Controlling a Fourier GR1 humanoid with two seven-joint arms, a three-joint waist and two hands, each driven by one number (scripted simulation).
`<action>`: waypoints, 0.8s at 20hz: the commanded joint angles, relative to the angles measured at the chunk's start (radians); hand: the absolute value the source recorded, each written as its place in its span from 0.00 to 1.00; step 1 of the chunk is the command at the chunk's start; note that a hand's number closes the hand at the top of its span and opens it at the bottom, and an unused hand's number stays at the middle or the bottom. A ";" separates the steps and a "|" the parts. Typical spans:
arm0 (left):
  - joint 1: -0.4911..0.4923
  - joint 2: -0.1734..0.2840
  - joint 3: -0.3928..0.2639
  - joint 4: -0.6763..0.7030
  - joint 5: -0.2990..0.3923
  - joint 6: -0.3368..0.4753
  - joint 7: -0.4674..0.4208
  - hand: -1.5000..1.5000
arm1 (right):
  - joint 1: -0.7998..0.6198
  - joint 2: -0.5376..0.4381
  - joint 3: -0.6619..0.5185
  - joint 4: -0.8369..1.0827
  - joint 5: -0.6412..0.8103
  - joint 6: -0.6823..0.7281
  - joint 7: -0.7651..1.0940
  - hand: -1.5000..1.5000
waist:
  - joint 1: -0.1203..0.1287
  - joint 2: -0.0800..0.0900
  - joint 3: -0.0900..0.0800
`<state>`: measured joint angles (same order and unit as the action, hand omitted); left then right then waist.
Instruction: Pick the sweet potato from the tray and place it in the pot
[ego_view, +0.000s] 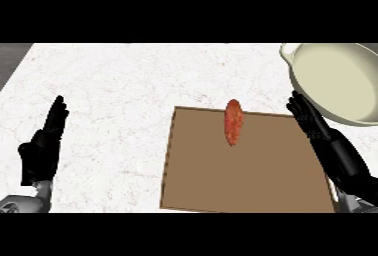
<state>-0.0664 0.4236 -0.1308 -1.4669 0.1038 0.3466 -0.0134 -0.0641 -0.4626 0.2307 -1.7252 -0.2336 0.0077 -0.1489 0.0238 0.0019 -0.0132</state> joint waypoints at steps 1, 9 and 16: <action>-0.033 -0.041 -0.017 0.054 0.001 -0.039 0.024 0.50 | -0.021 0.077 0.073 0.010 0.076 -0.049 0.076 1.00 | -0.024 -0.001 0.013; 0.001 -0.090 -0.167 0.061 0.102 -0.241 0.102 0.50 | -0.167 0.064 -0.007 0.163 0.421 -0.478 0.256 0.00 | -0.056 0.001 0.007; -0.064 -0.089 -0.140 0.111 0.158 -0.339 0.145 0.50 | -0.259 0.337 0.112 0.098 0.638 -0.754 0.231 0.00 | -0.024 -0.002 0.012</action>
<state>-0.0957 0.3260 -0.2902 -1.3947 0.2174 0.0813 0.1013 -0.2501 -0.2031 0.3057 -1.6235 0.2719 -0.6346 0.0363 -0.0087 -0.0009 -0.0015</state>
